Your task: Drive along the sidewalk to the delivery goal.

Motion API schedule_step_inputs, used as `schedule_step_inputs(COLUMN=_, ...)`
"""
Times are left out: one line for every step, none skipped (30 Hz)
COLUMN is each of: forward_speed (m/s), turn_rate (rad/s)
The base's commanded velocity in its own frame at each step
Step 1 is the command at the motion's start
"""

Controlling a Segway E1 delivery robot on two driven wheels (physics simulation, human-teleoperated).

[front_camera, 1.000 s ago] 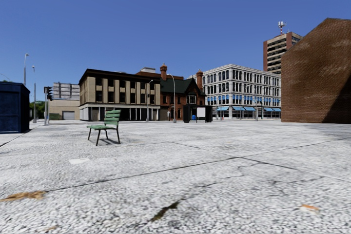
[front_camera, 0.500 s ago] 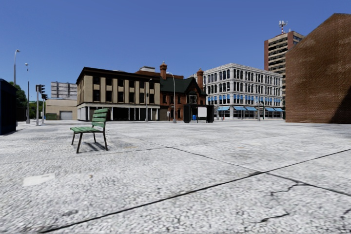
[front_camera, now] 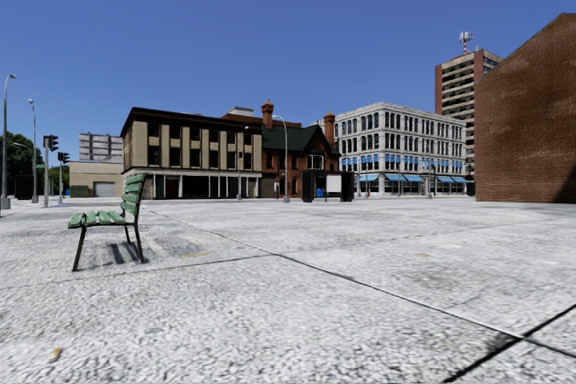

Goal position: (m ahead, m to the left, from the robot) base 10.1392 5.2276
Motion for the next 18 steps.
schedule_step_inputs(forward_speed=2.0, turn_rate=0.0)
schedule_step_inputs(forward_speed=2.0, turn_rate=0.0)
schedule_step_inputs(forward_speed=2.0, turn_rate=0.0)
schedule_step_inputs(forward_speed=2.0, turn_rate=0.0)
schedule_step_inputs(forward_speed=2.0, turn_rate=0.0)
schedule_step_inputs(forward_speed=2.0, turn_rate=0.0)
schedule_step_inputs(forward_speed=2.0, turn_rate=0.0)
schedule_step_inputs(forward_speed=2.0, turn_rate=0.0)
schedule_step_inputs(forward_speed=2.0, turn_rate=0.0)
schedule_step_inputs(forward_speed=2.0, turn_rate=0.0)
schedule_step_inputs(forward_speed=2.0, turn_rate=0.0)
schedule_step_inputs(forward_speed=2.0, turn_rate=0.0)
schedule_step_inputs(forward_speed=2.0, turn_rate=0.0)
schedule_step_inputs(forward_speed=2.0, turn_rate=0.0)
schedule_step_inputs(forward_speed=2.0, turn_rate=0.0)
schedule_step_inputs(forward_speed=2.0, turn_rate=0.0)
schedule_step_inputs(forward_speed=2.0, turn_rate=0.0)
schedule_step_inputs(forward_speed=2.0, turn_rate=0.0)
